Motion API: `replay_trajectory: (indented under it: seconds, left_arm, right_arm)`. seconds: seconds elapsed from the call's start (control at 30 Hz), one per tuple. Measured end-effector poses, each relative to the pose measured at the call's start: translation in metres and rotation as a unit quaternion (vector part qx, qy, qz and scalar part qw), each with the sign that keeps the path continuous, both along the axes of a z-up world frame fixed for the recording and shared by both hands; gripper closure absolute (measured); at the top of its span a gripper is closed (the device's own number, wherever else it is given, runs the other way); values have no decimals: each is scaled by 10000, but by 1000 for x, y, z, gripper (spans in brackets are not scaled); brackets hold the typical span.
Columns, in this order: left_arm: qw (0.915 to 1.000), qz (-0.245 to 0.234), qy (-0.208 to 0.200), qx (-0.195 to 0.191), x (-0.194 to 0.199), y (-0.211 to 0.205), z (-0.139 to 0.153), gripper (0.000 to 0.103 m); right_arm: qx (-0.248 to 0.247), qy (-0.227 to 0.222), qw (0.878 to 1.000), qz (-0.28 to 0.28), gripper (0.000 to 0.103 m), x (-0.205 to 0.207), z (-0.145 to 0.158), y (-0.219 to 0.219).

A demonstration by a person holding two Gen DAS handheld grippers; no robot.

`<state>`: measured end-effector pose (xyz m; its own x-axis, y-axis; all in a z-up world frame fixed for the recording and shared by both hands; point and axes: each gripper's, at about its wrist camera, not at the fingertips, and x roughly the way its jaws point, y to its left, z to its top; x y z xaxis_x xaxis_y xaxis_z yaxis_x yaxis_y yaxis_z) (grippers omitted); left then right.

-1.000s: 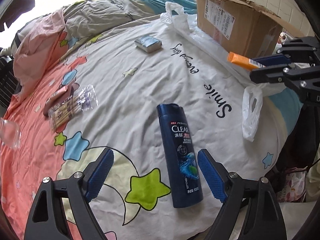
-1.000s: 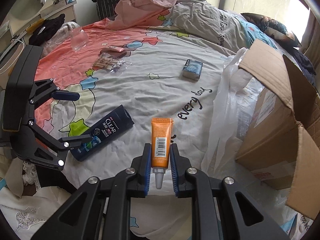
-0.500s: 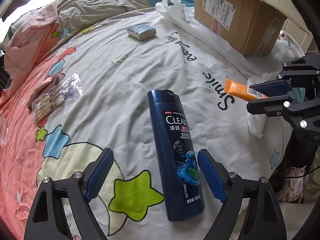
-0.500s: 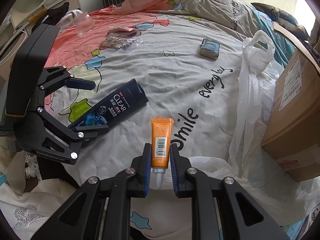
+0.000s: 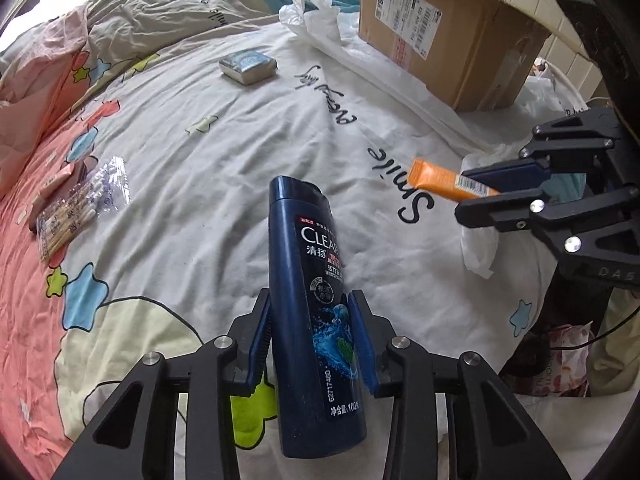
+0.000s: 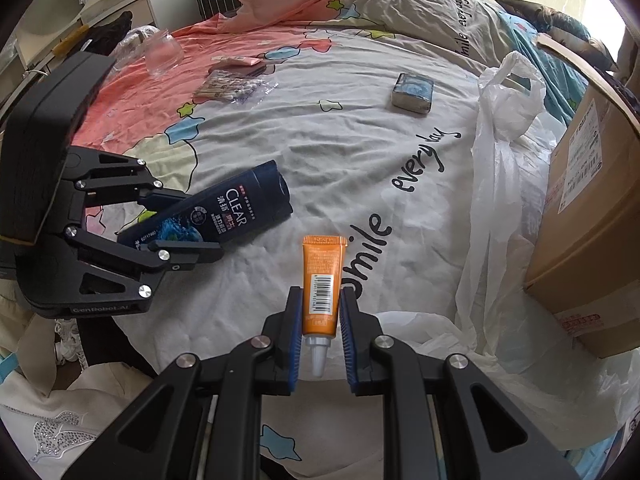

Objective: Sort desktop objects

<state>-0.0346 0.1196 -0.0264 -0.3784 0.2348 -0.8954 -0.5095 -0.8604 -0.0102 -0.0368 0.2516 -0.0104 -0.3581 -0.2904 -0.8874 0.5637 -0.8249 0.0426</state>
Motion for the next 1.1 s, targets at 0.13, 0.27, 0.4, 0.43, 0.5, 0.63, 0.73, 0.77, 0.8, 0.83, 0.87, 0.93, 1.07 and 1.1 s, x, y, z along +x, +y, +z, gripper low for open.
replay_trajectory:
  seconds: [0.13,0.27,0.4,0.43,0.5,0.63,0.73,0.77,0.8,0.83,0.87,0.93,1.07,1.1]
  left_arm:
    - [9999,-41,162,23,4,0,17,69]
    - [9996,-28,277,30,5,0,28,70]
    - [9994,6,335,73,4,-1,35,70]
    - [9993,10,359,71,3,-1,37,70]
    - [9992,1,399,63,3,-1,42,70]
    - [9989,-93,460,12,5,4,51,70]
    - [9986,-128,510,-30,4,8,56,70]
    - [9986,-119,515,-34,4,9,57,70]
    - [9986,-120,524,-32,4,10,58,70]
    - [9985,-132,536,-27,4,11,60,70]
    - [9984,-144,548,-24,5,12,62,70]
    - [9981,-214,574,-7,7,16,68,70]
    - [9967,-296,750,18,10,23,85,70]
    - [9963,-316,794,34,11,25,90,70]
  right_arm:
    - [-26,7,10000,2,86,-1,0,3]
    - [-46,47,10000,-8,86,0,5,4]
    - [-67,88,9999,-17,86,1,9,5]
    - [-72,98,9999,-20,86,1,10,5]
    - [-82,118,9999,-25,86,1,13,6]
    - [-102,159,9998,-35,86,2,17,7]
    - [-118,189,9997,-42,86,2,20,8]
    - [-125,202,9997,-45,86,2,22,8]
    - [-136,221,9997,-50,86,2,24,8]
    - [-145,244,9996,-59,86,3,26,9]
    - [-150,273,9995,-73,86,3,29,10]
    - [-191,328,9992,-102,86,3,34,12]
    - [-335,476,9982,-170,86,6,50,17]
    - [-366,529,9978,-178,86,7,55,19]
